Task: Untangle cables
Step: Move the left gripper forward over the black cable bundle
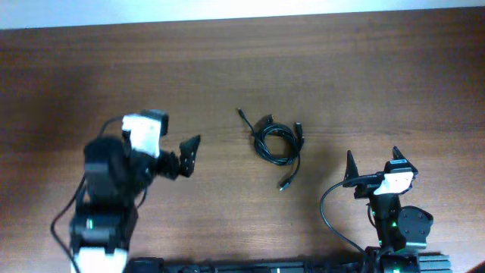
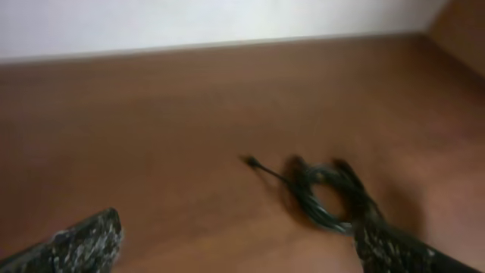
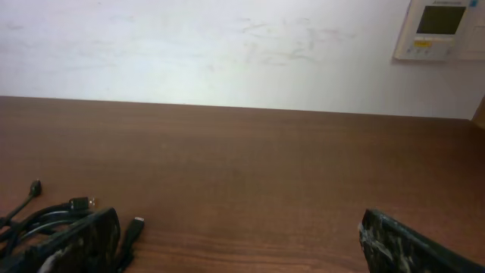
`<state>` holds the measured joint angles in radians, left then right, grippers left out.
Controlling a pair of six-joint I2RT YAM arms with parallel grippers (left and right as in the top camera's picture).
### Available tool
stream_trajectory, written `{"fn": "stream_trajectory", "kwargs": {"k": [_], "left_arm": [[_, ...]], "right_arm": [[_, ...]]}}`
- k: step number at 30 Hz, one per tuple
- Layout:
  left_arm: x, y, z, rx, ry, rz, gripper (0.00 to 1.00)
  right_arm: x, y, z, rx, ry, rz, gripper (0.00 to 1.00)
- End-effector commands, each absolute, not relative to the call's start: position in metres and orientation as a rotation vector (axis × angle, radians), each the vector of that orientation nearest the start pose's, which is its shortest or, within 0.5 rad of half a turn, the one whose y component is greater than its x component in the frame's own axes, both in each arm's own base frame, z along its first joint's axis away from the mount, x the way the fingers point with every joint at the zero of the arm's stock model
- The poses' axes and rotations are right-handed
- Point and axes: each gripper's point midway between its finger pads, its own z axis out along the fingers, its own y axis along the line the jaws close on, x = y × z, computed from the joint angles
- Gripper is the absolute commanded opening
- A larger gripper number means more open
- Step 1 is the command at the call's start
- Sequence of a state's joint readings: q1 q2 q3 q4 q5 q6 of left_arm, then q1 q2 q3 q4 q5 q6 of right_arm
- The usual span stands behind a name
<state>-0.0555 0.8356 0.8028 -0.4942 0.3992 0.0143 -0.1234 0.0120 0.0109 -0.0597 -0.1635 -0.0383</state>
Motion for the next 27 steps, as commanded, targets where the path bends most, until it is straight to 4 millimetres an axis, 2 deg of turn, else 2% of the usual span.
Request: {"fn": "stream_trajectory", "kwargs": {"k": [1,2,5,10,12,15,17,21,25,27], "left_arm": [[0.298,-0.12,0.25,0.424,2.112,-0.677,0.98],[0.3,-0.131,0.248,0.458,2.124,-0.749,0.99],[0.307,-0.146,0.232,0.497,2.156,-0.869,0.98],[0.307,-0.164,0.205,0.521,2.221,-1.078,0.99],[0.313,-0.164,0.193,0.509,2.25,-1.083,0.99],[0.324,-0.157,0.164,0.461,2.349,-0.986,0.95],[0.331,-0.153,0.143,0.407,2.437,-0.86,0.94],[0.339,-0.148,0.115,0.291,2.556,-0.568,0.94],[0.345,-0.138,0.107,0.156,2.571,-0.292,0.94],[0.348,-0.14,0.109,0.129,2.546,-0.235,0.95]], "right_arm": [[0.246,0.0,0.159,-0.07,1.633,0.014,0.99],[0.246,0.0,0.159,-0.07,1.633,0.014,0.99],[0.246,0.0,0.159,-0.07,1.633,0.014,0.99],[0.246,0.0,0.159,-0.07,1.633,0.014,0.99],[0.246,0.0,0.159,-0.07,1.633,0.014,0.99],[0.246,0.0,0.159,-0.07,1.633,0.014,0.99],[0.246,0.0,0.159,-0.07,1.633,0.014,0.99],[0.246,0.0,0.159,-0.07,1.633,0.014,0.99],[0.246,0.0,0.159,-0.07,1.633,0.014,0.99],[0.246,0.0,0.159,-0.07,1.633,0.014,0.99]]}}
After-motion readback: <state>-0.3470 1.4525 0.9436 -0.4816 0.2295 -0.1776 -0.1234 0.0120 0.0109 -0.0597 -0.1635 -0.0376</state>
